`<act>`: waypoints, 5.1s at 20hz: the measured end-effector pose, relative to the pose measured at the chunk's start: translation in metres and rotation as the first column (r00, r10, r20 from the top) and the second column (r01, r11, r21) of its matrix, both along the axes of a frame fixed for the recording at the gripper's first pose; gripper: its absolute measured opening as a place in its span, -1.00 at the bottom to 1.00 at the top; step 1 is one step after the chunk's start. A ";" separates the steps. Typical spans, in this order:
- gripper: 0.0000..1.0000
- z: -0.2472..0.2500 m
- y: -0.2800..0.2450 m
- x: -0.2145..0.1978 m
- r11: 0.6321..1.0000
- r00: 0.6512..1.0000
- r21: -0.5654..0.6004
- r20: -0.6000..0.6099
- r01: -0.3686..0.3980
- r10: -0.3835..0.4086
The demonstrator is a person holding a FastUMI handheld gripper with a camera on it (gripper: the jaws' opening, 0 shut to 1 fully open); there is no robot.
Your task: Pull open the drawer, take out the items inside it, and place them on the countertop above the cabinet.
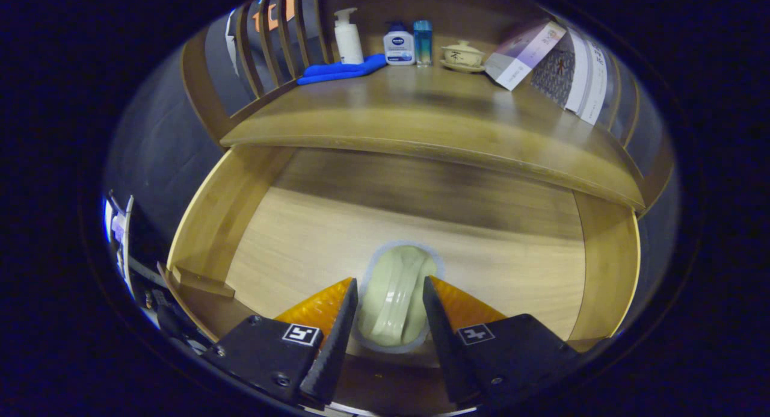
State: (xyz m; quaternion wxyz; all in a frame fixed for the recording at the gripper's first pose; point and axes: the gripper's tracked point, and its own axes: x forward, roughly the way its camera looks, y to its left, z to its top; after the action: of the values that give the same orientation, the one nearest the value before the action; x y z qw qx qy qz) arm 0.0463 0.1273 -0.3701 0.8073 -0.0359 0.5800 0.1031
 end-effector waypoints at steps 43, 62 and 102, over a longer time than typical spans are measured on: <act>-0.61 0.142 -0.019 0.152 0.993 0.969 0.003 0.219 0.115 -0.113; -0.62 0.087 -0.019 0.239 0.983 0.974 -0.051 0.155 0.177 -0.168; 0.73 0.153 -0.027 -0.081 0.988 0.745 0.150 0.657 0.021 -0.116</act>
State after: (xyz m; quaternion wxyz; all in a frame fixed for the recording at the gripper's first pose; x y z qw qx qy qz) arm -0.0342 0.1006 -0.2171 0.9643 0.0051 0.2481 0.0923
